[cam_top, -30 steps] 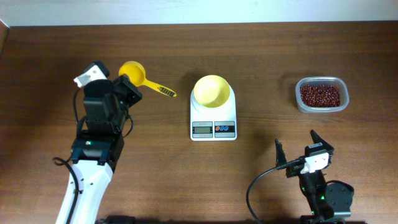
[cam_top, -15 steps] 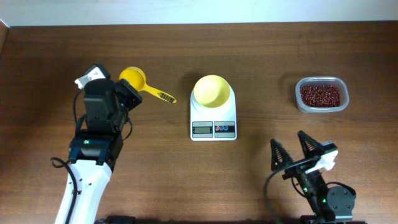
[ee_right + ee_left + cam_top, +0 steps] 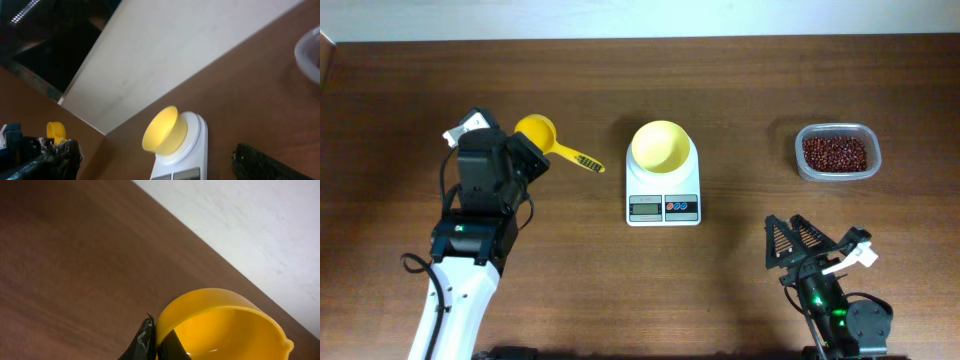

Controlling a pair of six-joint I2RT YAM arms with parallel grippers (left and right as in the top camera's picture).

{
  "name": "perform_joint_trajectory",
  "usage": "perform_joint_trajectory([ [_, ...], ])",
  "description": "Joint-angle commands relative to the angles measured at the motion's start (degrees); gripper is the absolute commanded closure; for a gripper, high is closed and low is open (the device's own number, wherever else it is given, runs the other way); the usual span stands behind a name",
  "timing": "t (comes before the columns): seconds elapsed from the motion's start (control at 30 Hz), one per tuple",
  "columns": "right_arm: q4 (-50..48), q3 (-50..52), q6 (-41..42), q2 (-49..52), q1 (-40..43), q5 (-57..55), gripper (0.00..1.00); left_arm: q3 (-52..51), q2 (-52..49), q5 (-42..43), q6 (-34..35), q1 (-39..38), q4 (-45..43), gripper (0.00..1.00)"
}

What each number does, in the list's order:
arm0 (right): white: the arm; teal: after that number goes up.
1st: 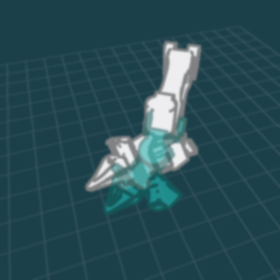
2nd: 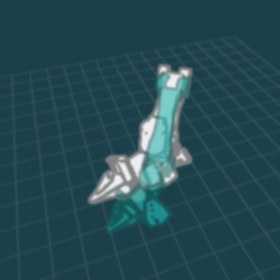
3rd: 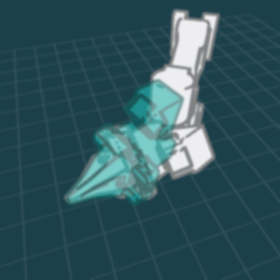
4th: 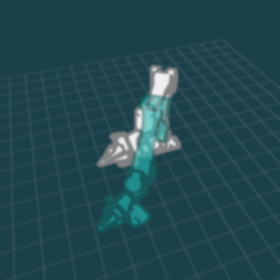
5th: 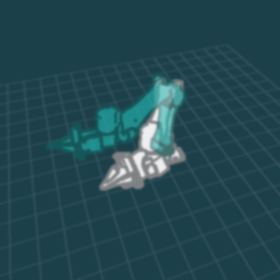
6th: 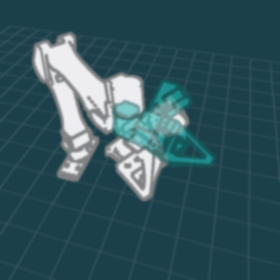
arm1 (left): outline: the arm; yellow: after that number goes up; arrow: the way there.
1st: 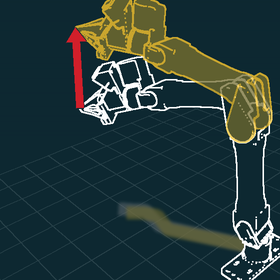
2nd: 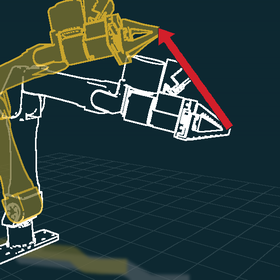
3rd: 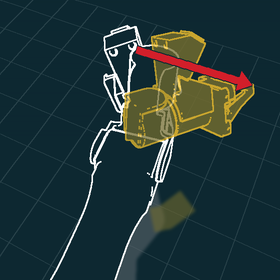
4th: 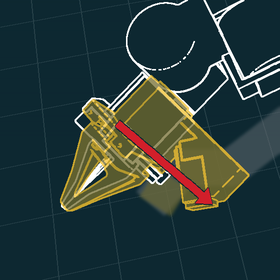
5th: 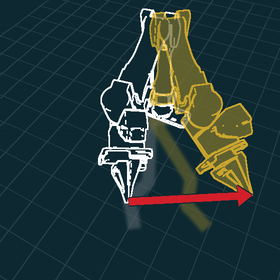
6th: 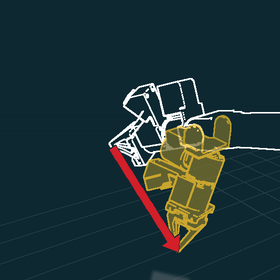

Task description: Scoop item into bowl and weigh 50g on scale

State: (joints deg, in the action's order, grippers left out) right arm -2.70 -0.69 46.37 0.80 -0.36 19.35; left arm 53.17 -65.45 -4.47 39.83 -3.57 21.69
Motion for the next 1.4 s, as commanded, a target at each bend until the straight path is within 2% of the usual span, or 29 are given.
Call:
perform_joint_trajectory([
  [0.0,-2.3,0.2,-2.6,-0.4,-0.3,-1.1,0.00,1.1,0.6,0.8,4.1,0.3,2.2,1.00],
  [0.13,-2.3,-1.2,-2.4,0.3,-0.3,-0.8,0.02,1.1,0.6,4.7,7.5,-1.0,2.4,1.00],
  [0.27,-2.3,-4.2,-0.2,2.9,-0.3,0.4,0.03,1.1,0.6,4.7,10.0,-4.7,2.4,1.00],
  [0.4,-3.3,-7.5,2.8,9.8,-0.3,5.9,0.03,1.1,0.6,4.3,12.2,-5.9,2.5,1.00],
  [0.5,-13.4,-7.8,8.7,14.7,-0.3,13.5,0.01,1.1,0.6,4.3,17.9,-5.9,3.1,1.00],
  [0.63,-21.0,-7.8,14.1,18.6,-0.3,17.5,0.01,1.1,0.6,4.8,18.0,-5.9,3.3,1.00],
  [0.77,-21.3,-7.8,13.3,19.7,-0.3,13.4,0.01,1.1,0.6,5.7,18.0,-5.9,3.4,1.00],
  [0.87,-23.8,-7.9,4.6,21.6,-0.3,11.2,0.01,1.1,0.6,7.3,18.0,-5.9,3.3,1.00],
  [1.0,-23.9,-9.5,4.6,28.3,-0.3,11.8,0.01,1.1,0.6,7.3,18.0,-5.9,3.3,1.00],
  [1.1,-24.9,-13.9,4.4,36.3,-0.4,15.7,0.01,1.1,0.5,7.3,18.0,-5.9,3.3,1.00],
  [1.27,-25.3,-22.6,4.0,49.4,-0.4,28.6,0.01,1.1,0.5,7.3,18.0,-5.9,3.3,1.00],
  [1.37,-26.9,-23.8,4.0,55.9,-0.4,30.2,0.00,1.1,0.5,7.3,18.0,-5.9,3.4,1.00],
])
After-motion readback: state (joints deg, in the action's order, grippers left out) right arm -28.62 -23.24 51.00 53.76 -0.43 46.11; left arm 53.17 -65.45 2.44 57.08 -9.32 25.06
